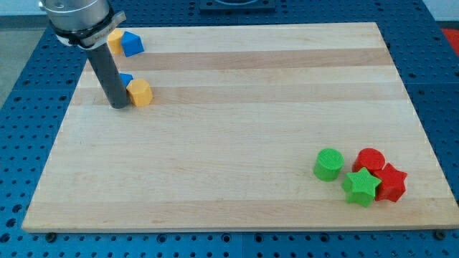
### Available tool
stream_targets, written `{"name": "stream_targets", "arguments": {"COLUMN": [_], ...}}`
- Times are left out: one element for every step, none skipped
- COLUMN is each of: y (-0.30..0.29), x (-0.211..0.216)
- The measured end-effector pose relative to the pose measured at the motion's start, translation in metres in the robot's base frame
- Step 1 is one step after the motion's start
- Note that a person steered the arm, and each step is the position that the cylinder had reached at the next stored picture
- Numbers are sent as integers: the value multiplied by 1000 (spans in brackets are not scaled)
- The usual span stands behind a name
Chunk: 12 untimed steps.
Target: Move yellow hexagon to the top right
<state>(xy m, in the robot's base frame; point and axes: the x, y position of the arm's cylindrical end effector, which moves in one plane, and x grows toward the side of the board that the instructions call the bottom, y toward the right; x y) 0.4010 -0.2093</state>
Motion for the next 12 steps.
{"name": "stream_targets", "arguments": {"y": [0,1,1,3,2,2,2,2,22,57,61,61], "x": [-13,-46,-82,-84,-66,-53,-40,-19,-7,-16,-35,-59]}}
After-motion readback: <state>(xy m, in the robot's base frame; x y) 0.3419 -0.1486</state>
